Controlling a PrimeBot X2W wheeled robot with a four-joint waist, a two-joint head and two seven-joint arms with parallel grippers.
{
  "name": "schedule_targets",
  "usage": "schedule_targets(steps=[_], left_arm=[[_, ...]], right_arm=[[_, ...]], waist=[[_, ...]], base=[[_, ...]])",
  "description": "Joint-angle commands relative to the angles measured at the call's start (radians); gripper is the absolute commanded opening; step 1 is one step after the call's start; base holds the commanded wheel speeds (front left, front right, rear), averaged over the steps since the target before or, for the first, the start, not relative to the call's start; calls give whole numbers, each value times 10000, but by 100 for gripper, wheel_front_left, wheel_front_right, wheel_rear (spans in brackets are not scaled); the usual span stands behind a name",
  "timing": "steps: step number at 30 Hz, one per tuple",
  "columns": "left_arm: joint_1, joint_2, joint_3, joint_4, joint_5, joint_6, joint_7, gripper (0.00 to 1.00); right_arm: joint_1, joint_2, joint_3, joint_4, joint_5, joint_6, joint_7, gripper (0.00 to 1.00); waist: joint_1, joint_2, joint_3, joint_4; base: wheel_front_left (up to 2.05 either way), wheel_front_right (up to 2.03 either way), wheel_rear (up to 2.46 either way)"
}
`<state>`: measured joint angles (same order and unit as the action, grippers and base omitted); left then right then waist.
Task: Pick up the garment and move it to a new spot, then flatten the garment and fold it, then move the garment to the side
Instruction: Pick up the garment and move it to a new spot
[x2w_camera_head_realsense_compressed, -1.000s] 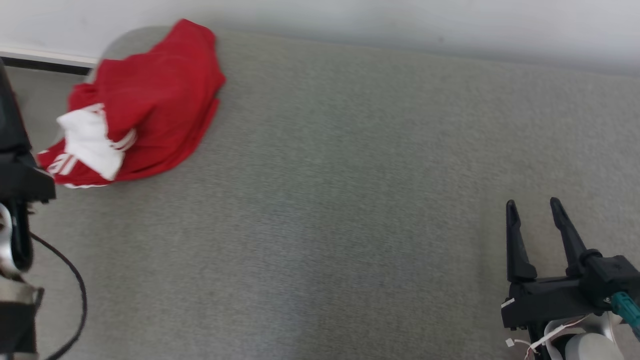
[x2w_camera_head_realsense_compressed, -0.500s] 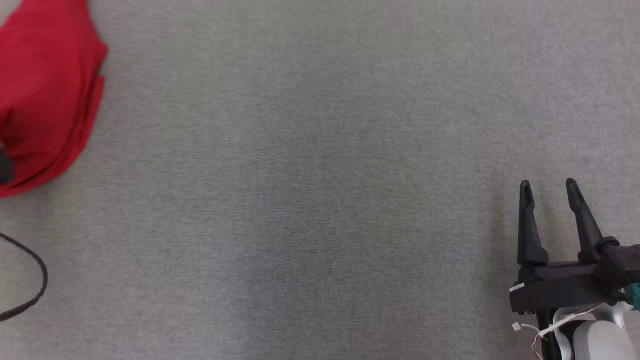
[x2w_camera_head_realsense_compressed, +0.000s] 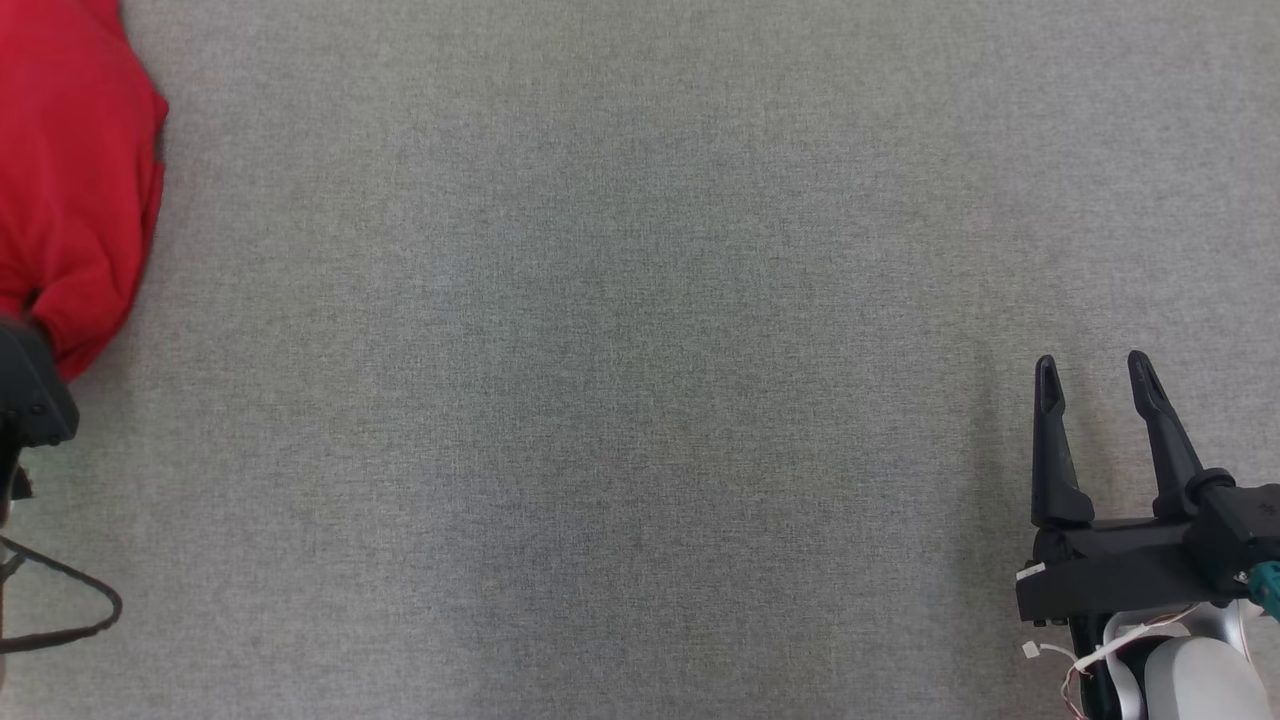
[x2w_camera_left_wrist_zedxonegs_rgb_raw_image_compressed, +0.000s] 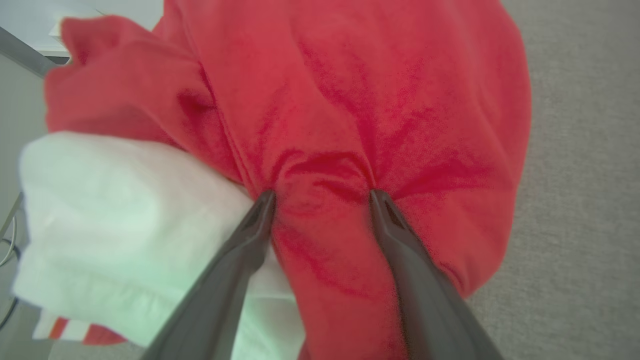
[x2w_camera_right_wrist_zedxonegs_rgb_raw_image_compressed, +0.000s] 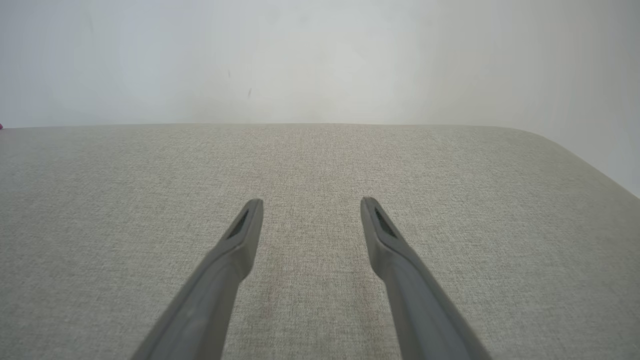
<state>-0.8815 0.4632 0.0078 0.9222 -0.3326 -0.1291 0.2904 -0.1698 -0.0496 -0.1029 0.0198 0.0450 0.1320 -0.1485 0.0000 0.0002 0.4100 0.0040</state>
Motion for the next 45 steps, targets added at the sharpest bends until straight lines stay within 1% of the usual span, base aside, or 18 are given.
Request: schedule_targets(steps=[1,4,8,11,15,16,19,22,25,29,35,40,45], left_arm=[[3,31,-275,145,-51,-6,209,0],[26,131,-604,177,-208,-10,244,0],[-141,386,-857,92,-269,1,-301,0],[-321,514,-945,-13,-103,41,-1046,0],[-597,652,-1050,-247,207,305,-2219,0],[-597,652,-1050,-247,207,305,-2219,0],[-894,783,-1155,-578,450,482,-3040,0],[-1235,847,-1434,-1172,783,461,-3862,0],[-1551,781,-1745,-1799,1025,407,-4258,0],[-2068,475,-2096,-2788,1053,275,-4259,0],[-2431,-103,-2755,-4312,1016,182,-3881,0],[-2437,-952,-3355,-5125,773,106,-3596,0],[-2104,-1806,-3670,-5388,511,270,-3633,0]], right_arm=[[-25,-13,-1,-43,-43,-25,30,100],[8,-13,11,-38,-39,-25,34,100],[55,-13,22,23,44,-25,-7,100],[96,-13,64,130,137,-25,-52,100],[142,-14,164,400,314,-25,-216,100],[142,-14,164,400,314,-25,-216,100],[184,-14,249,666,487,-25,-327,100],[252,-13,290,945,609,-25,-483,100],[300,-14,306,1239,799,-25,-639,100],[317,-16,370,1538,1023,-25,-821,100],[242,-13,592,1948,1296,-25,-1006,100],[228,-13,591,2189,1392,-25,-1100,100],[129,-13,596,2302,1451,-25,-1161,100]], waist=[[0,-2,-54,-21],[0,-2,-154,-43],[0,-2,-371,-31],[0,-2,-608,22],[0,-2,-1010,89],[0,-2,-1010,89],[0,-2,-1339,88],[0,-2,-1667,43],[0,-2,-1966,-61],[0,-2,-2195,-387],[0,-2,-2378,-1235],[0,-2,-2491,-1989],[0,-2,-2446,-2612]], base=[[0,0,0],[0,0,0],[0,0,0],[0,0,0],[0,0,0],[0,0,0],[0,0,0],[0,0,0],[0,0,0],[0,0,0],[0,0,0],[0,0,0],[0,0,0]])
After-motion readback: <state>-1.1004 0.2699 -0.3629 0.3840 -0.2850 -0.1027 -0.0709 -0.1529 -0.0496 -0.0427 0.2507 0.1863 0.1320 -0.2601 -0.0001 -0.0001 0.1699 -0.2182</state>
